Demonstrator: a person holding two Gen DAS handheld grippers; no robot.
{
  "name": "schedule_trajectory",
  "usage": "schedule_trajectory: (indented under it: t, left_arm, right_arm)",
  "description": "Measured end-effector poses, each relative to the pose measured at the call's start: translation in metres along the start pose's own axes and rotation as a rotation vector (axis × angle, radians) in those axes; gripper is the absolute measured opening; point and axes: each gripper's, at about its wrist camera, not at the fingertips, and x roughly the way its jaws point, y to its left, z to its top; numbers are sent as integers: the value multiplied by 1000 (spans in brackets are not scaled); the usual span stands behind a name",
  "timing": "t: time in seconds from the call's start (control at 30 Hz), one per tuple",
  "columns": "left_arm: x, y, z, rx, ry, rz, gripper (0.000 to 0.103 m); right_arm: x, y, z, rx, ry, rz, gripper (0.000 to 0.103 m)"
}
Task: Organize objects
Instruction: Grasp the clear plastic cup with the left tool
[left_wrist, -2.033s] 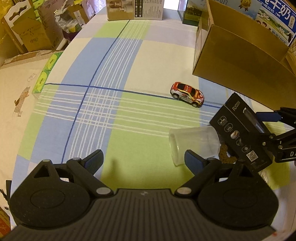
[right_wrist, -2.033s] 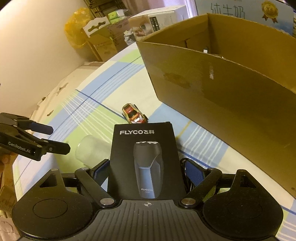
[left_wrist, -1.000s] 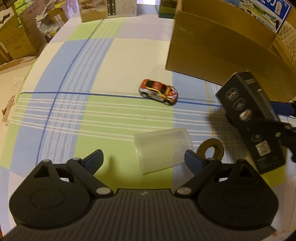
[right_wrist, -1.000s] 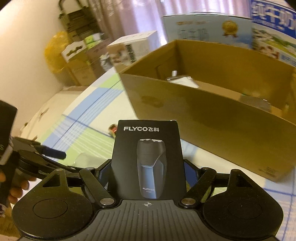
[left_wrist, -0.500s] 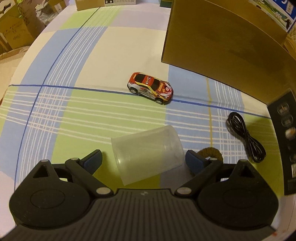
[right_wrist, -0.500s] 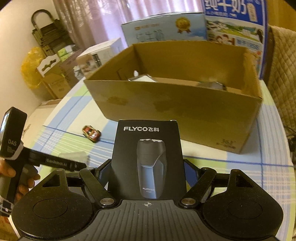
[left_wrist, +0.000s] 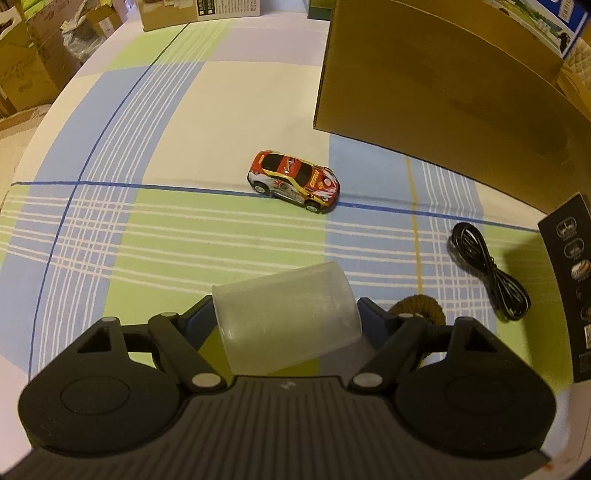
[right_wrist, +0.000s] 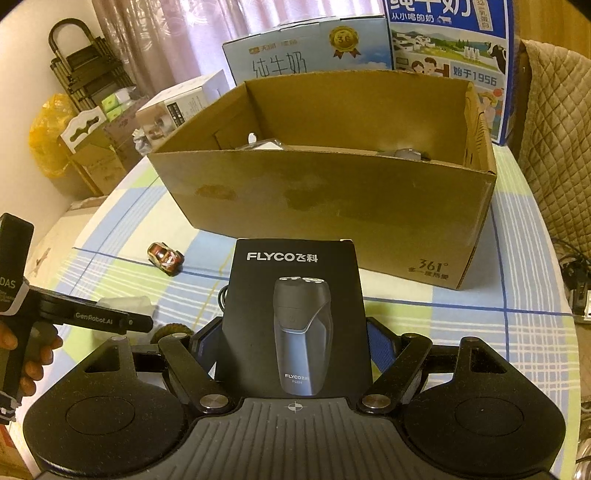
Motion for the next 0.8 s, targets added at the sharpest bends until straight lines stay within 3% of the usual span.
schedule_trajectory:
  t: [0.53, 0.8]
  left_arm:
    - [-29, 6, -1, 22, -55, -10, 78]
    - [-60, 7, 5, 29, -125, -33, 78]
  right_arm:
    - [-17, 5, 3, -2, -34, 9, 75]
    - [-38, 8, 11, -4, -82, 0, 75]
